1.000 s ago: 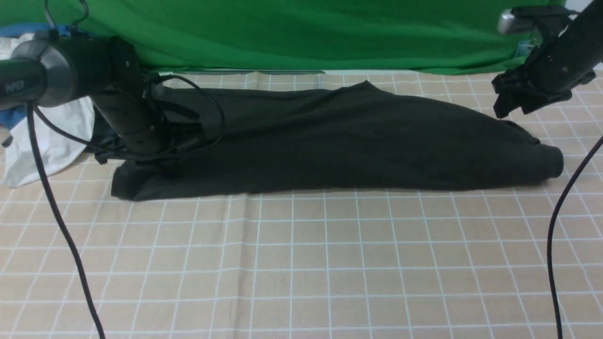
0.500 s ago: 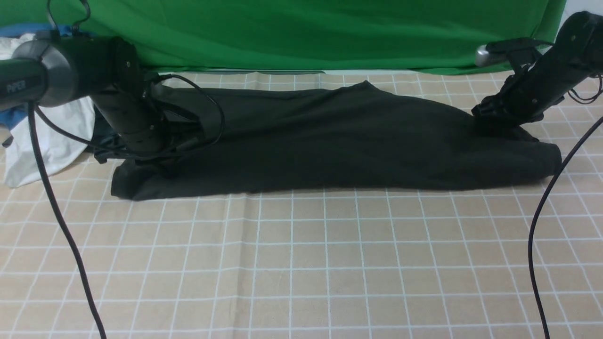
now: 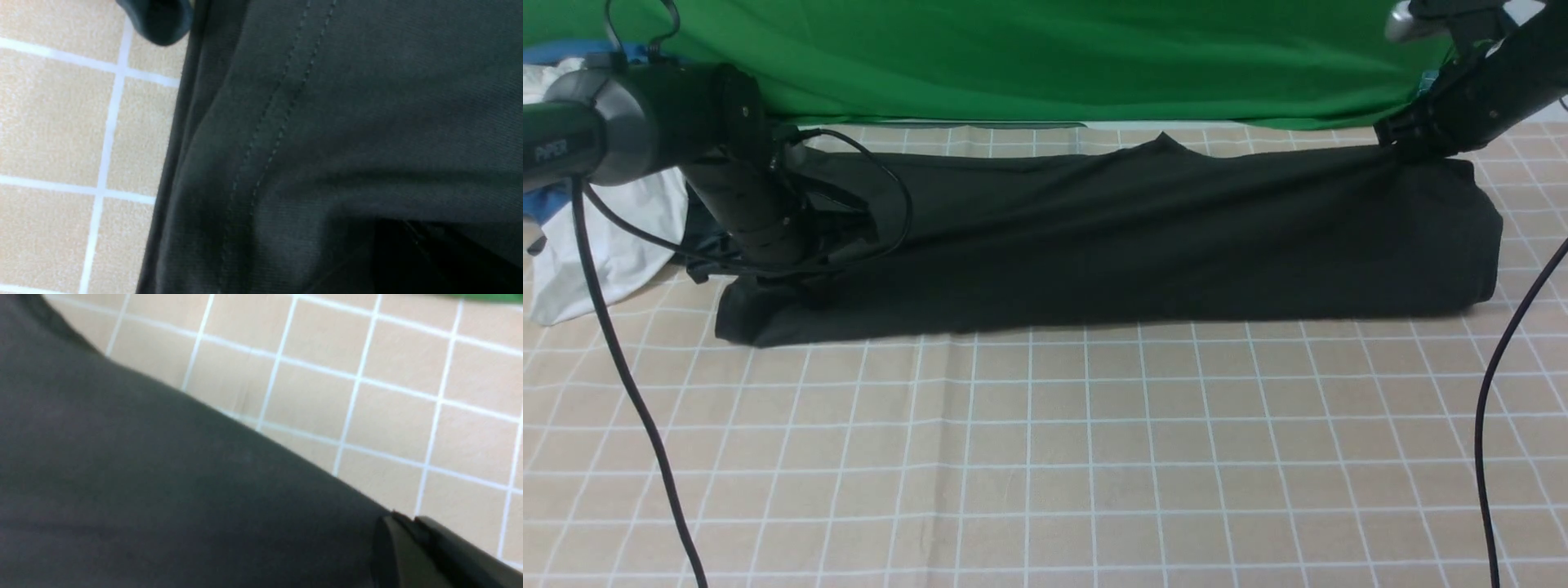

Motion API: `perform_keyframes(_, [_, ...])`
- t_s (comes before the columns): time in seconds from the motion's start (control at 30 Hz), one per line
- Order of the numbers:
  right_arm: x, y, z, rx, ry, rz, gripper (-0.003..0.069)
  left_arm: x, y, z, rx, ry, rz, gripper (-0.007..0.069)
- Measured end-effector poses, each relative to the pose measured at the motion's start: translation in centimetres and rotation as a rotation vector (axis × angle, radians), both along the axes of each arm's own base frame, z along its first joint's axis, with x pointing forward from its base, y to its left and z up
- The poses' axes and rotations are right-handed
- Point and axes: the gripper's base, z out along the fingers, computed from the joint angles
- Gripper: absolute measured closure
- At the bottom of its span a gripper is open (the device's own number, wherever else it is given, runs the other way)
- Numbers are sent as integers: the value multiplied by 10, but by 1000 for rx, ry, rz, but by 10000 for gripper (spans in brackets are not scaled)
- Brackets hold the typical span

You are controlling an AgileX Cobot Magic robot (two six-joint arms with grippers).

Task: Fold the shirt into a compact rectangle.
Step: 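Pull the folded dark garment lengthwise by its ends to straighten it flat on the table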

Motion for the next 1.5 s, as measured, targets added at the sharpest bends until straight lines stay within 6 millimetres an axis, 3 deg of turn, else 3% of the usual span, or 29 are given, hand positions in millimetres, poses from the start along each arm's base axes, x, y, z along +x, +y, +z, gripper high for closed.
perform_keyframes(0.17, [7,-2,-17,-4,-4,-11,571,0,0,0,0,0,0,611])
perform_keyframes(0.3, [15,-11,-33,-39,-44,-30,378,0,0,1,1,-3,2,611])
perform_keyframes(0.37, [15,-12,-34,-28,-30,-50,273,0,0,5,1,-17,6,611])
perform_keyframes(0.4, [15,-12,-33,-28,-32,-50,262,0,0,6,1,-21,7,611])
perform_keyframes(0.43, [12,-11,-26,-9,-4,-63,188,0,2,9,8,-42,6,611])
perform_keyframes(0.5, [6,-10,-8,29,44,-96,142,-1,6,26,25,-103,3,611])
perform_keyframes(0.6, [-11,-7,22,68,128,-129,127,-8,8,63,27,-206,4,611])
perform_keyframes(0.63, [-12,-7,24,68,134,-128,127,-8,8,66,26,-213,4,611])
perform_keyframes(0.7, [-25,-6,35,72,220,-143,118,-19,7,100,15,-296,9,611])
perform_keyframes(0.87, [-40,-10,23,21,385,-179,48,-46,5,152,-29,-410,7,611])
perform_keyframes(1.0, [-41,-12,11,21,397,-207,34,-67,3,157,-55,-423,2,611])
perform_keyframes(1.13, [-36,-12,-10,27,424,-222,33,-92,4,146,-59,-453,5,611])
perform_keyframes(1.37, [-30,-13,-58,19,541,-229,33,-106,4,119,-69,-402,26,611])
perform_keyframes(1.5, [-31,-14,-62,3,562,-217,85,-106,4,119,-70,-413,26,611])
